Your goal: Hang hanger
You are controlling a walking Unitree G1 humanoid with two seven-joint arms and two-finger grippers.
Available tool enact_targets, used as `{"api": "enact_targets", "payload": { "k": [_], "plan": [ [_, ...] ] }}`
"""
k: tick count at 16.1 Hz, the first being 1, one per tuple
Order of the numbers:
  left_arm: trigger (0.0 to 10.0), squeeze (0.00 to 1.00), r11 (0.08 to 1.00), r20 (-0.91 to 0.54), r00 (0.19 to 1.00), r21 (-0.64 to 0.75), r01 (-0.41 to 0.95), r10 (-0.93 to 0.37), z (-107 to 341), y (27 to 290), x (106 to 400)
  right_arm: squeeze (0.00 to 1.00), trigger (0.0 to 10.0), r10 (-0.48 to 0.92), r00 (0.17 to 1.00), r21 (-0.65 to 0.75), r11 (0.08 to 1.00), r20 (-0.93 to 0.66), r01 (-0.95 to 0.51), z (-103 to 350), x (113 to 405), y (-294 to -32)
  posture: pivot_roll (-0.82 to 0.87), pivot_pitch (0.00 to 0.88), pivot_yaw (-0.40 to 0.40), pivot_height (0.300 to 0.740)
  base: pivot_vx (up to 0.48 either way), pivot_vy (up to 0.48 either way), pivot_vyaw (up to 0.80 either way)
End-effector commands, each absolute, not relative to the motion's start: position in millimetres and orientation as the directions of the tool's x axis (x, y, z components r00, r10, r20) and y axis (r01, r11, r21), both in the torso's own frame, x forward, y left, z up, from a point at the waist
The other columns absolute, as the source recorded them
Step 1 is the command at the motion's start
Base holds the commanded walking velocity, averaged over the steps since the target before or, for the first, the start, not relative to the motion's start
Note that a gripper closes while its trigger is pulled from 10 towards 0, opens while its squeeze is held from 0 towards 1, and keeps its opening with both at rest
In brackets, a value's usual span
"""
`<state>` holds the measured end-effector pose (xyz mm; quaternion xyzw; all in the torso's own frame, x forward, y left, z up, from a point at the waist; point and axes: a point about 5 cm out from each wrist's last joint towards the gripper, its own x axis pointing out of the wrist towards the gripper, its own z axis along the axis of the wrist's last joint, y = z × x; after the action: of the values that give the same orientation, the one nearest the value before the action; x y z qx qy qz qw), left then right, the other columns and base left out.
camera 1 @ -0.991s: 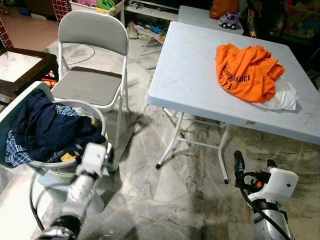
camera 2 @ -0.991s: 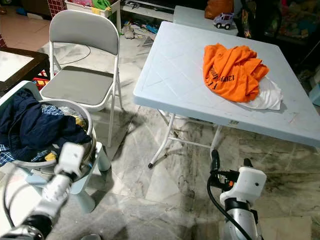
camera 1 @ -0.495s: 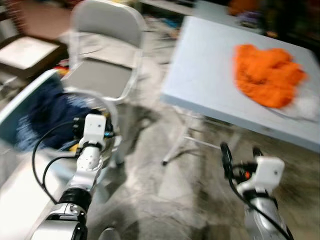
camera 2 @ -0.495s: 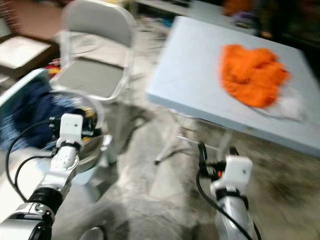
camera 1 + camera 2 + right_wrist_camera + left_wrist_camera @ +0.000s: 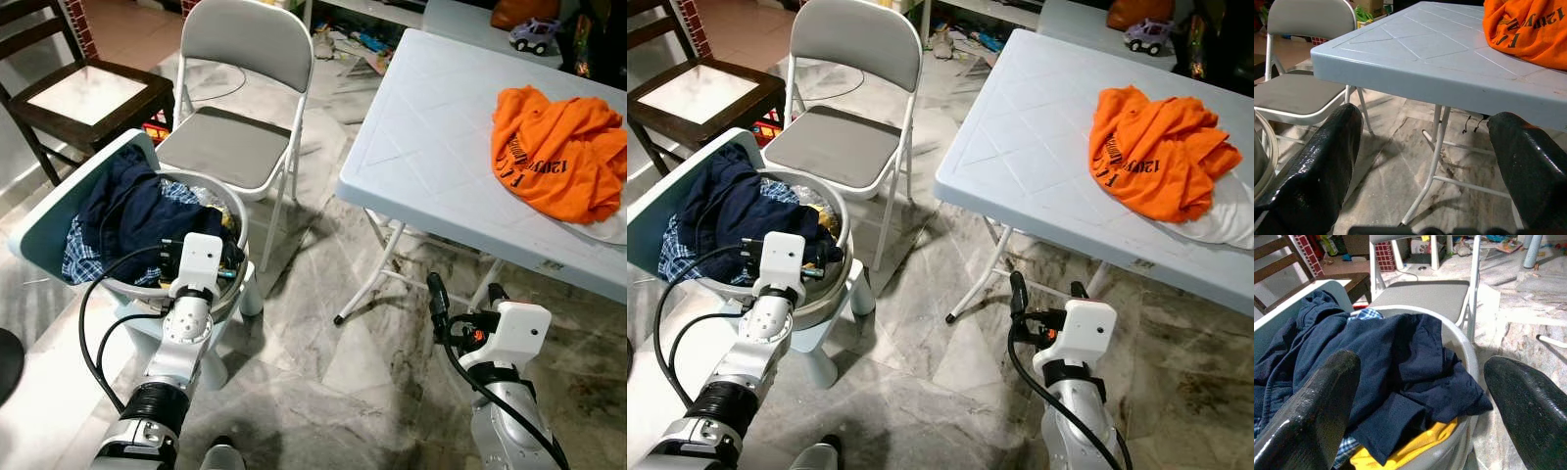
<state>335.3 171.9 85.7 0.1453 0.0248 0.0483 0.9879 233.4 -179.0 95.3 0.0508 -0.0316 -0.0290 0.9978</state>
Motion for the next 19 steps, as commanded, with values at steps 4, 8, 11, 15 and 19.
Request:
{"api": "enact_targets", "payload": {
  "k": [4, 8, 11, 15, 19],
  "plan": [
    [10.0, 0.0, 0.955, -0.072, 0.994, 0.291, -0.054, 0.079, 83.4, 168.0, 333.2, 0.0, 10.0, -0.089, 0.995, 0.105, 0.991, 0.036, 0.085, 89.2, 229.0, -183.5, 0.21, 0.143, -0.154, 0.74, 0.0, 0.31, 0.0],
    [10.0, 0.0, 0.954, -0.084, 0.994, 0.296, -0.048, 0.076, 82.0, 168.4, 332.4, 0.0, 10.0, -0.095, 0.995, 0.105, 0.99, 0.035, 0.09, 88.5, 228.5, -184.1, 0.21, 0.142, -0.152, 0.74, 0.0, 0.332, 0.0],
    [10.0, 0.0, 0.955, -0.097, 0.993, 0.296, -0.037, 0.069, 80.2, 166.8, 331.7, 0.0, 10.0, -0.109, 0.993, 0.108, 0.989, 0.041, 0.104, 89.3, 228.1, -186.5, 0.21, 0.141, -0.153, 0.74, 0.0, 0.48, 0.0],
    [10.0, 0.0, 0.951, -0.107, 0.993, 0.309, -0.005, 0.04, 81.2, 164.9, 335.4, 0.0, 10.0, -0.157, 0.987, 0.134, 0.98, 0.046, 0.15, 86.4, 228.3, -188.2, 0.22, 0.129, -0.11, 0.74, 0.0, 0.48, 0.0],
    [10.0, 0.0, 0.94, -0.103, 0.995, 0.336, 0.052, -0.018, 84.6, 168.9, 339.5, 0.0, 10.0, -0.193, 0.98, 0.169, 0.968, 0.041, 0.184, 78.9, 227.2, -181.5, 0.24, 0.125, -0.069, 0.74, 0.0, 0.202, 0.0]
  ]
}}
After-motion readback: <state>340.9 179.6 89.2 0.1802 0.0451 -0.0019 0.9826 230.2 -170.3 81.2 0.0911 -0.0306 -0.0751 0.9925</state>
